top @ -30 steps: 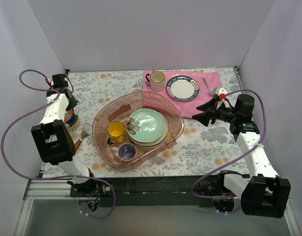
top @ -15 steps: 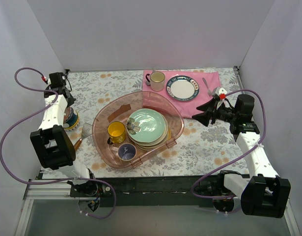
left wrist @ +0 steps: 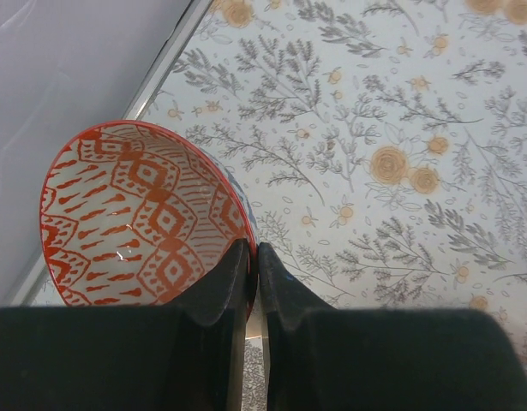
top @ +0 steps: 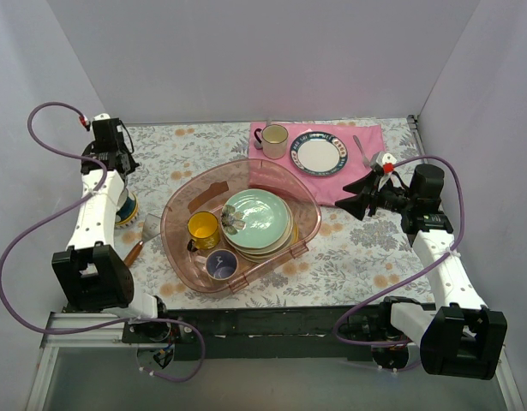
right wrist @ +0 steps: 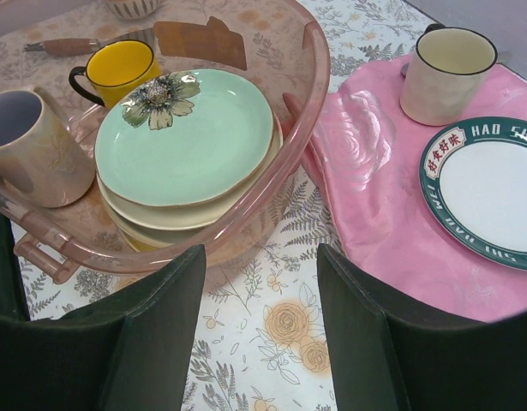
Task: Place the mixed dishes into the plastic bin
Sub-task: Pick up the bowl from the center of the board, then place the bowl in the plastic bin.
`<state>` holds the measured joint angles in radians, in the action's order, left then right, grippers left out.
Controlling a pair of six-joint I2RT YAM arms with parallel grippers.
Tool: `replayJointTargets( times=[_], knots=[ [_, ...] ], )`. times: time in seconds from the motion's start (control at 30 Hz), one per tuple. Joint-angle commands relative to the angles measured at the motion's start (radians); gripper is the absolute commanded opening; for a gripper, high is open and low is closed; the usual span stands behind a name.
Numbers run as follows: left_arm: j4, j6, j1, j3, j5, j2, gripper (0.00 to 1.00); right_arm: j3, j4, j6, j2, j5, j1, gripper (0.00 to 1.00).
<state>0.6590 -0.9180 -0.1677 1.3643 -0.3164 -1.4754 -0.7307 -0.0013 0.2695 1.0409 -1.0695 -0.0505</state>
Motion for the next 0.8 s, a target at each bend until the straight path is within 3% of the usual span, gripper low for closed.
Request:
replayJointTargets(
  times=[0.0,0.23,0.77],
  knots=[
    [-0.019,0.039,0.04,0.076,0.01,0.098,0.0,-0.038,0.009,0.014,-0.005,-0.017,-0.006,0.63],
    [0.002,0.002,0.154,0.088,0.048,0.164,0.0,-0.038,0.009,0.019,-0.007,-0.015,-0.012,0.63],
    [0.03,-0.111,0.603,0.108,-0.024,0.205,0.0,-0.036,0.003,0.042,-0.001,-0.015,-0.035,0.63]
  ],
)
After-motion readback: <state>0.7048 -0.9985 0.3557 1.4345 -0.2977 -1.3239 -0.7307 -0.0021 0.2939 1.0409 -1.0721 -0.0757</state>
